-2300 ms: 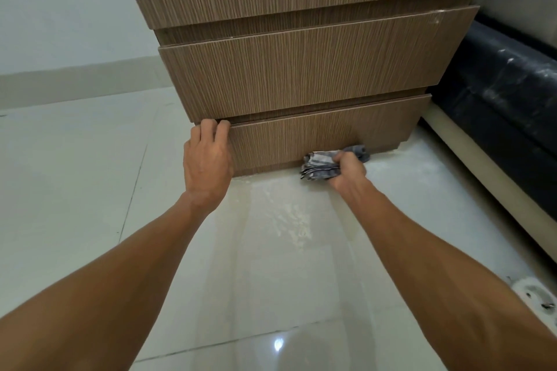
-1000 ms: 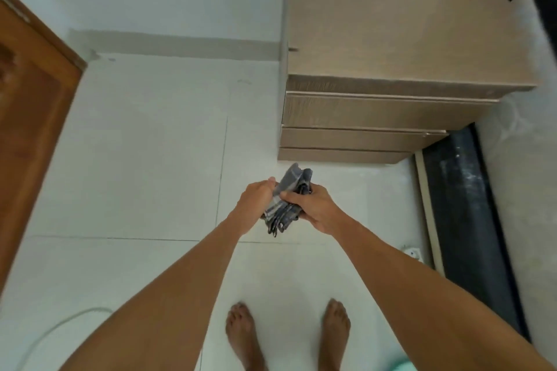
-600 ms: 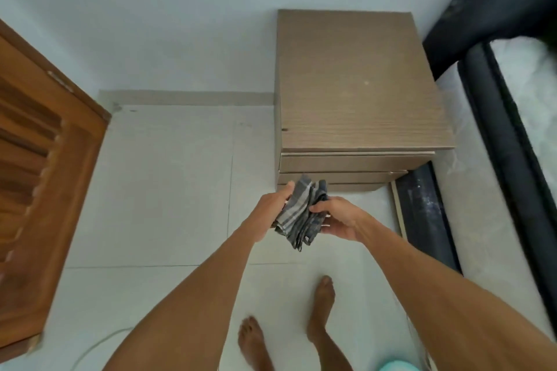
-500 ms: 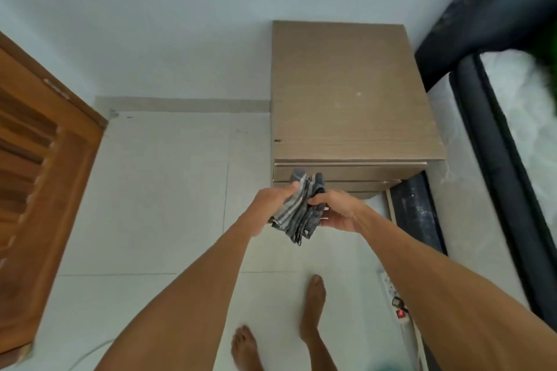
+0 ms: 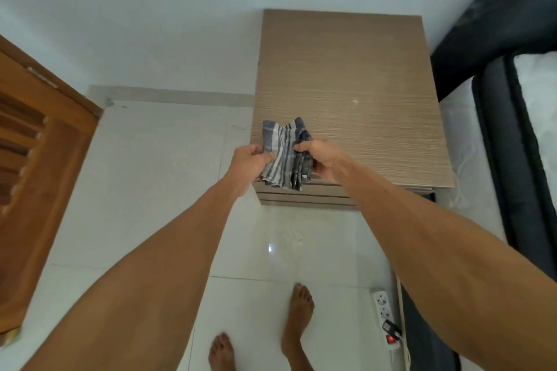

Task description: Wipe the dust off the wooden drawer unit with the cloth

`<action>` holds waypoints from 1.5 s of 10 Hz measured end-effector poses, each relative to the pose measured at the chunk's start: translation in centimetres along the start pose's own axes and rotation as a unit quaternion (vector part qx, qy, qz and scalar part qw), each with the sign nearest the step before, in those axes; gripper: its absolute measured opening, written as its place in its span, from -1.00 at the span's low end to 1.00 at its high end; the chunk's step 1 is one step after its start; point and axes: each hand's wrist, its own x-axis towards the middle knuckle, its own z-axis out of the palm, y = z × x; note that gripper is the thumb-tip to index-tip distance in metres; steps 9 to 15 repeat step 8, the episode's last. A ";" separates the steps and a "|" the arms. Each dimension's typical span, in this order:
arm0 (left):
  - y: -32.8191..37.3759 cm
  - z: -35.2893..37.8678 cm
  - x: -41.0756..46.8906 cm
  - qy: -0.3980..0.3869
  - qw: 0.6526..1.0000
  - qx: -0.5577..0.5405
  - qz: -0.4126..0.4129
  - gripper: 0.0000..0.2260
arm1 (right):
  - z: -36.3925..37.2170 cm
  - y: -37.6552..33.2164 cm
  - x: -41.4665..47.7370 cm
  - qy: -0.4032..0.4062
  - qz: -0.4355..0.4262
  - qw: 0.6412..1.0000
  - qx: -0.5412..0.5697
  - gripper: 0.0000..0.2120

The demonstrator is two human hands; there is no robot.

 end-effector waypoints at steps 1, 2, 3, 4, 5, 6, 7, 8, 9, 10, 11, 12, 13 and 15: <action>0.0 0.2 1.2 0.032 0.999 -0.011 0.000 -0.94 | -0.1 -0.4 1.0 0.007 -0.024 1.000 0.001 -0.82; -0.3 0.3 2.3 0.067 0.998 -0.006 -0.004 -0.91 | -0.6 -0.7 1.2 0.022 -0.062 0.998 -0.002 -0.89; -0.5 0.3 3.0 0.100 0.995 0.016 -0.005 -0.88 | -1.1 -0.8 1.3 0.052 -0.123 0.990 -0.052 -0.92; -0.3 0.8 3.2 0.113 0.993 0.041 0.000 -0.85 | -1.4 -0.5 1.6 0.095 -0.143 0.977 -0.128 -0.94; 0.0 1.3 3.0 0.134 0.987 0.091 0.007 -0.86 | -1.7 -0.2 1.9 0.130 -0.148 0.958 -0.208 -0.85; 0.0 1.4 3.1 0.146 0.984 0.105 0.011 -0.86 | -1.8 0.0 1.5 0.158 -0.155 0.936 -0.272 -0.72; 0.1 1.1 2.6 0.151 0.983 0.101 0.009 -0.84 | -1.8 0.0 0.2 0.182 -0.164 0.923 -0.298 -0.65; -0.6 0.0 1.9 0.188 0.978 0.091 0.023 -0.80 | -2.2 0.5 -1.2 0.205 -0.173 0.915 -0.302 -0.65; -0.6 0.0 1.9 0.188 0.978 0.091 0.023 -0.80 | -2.2 0.5 -1.2 0.205 -0.173 0.915 -0.302 -0.65; -0.6 0.0 1.9 0.188 0.978 0.091 0.023 -0.80 | -2.2 0.5 -1.2 0.205 -0.173 0.915 -0.302 -0.65; -0.6 0.0 1.9 0.188 0.978 0.091 0.023 -0.80 | -2.2 0.5 -1.2 0.205 -0.173 0.915 -0.302 -0.65; -0.6 0.0 1.9 0.188 0.978 0.091 0.023 -0.80 | -2.2 0.5 -1.2 0.205 -0.173 0.915 -0.302 -0.65; -0.6 0.0 1.9 0.188 0.978 0.091 0.023 -0.80 | -2.2 0.5 -1.2 0.205 -0.173 0.915 -0.302 -0.65; -0.6 0.0 1.9 0.188 0.978 0.091 0.023 -0.80 | -2.2 0.5 -1.2 0.205 -0.173 0.915 -0.302 -0.65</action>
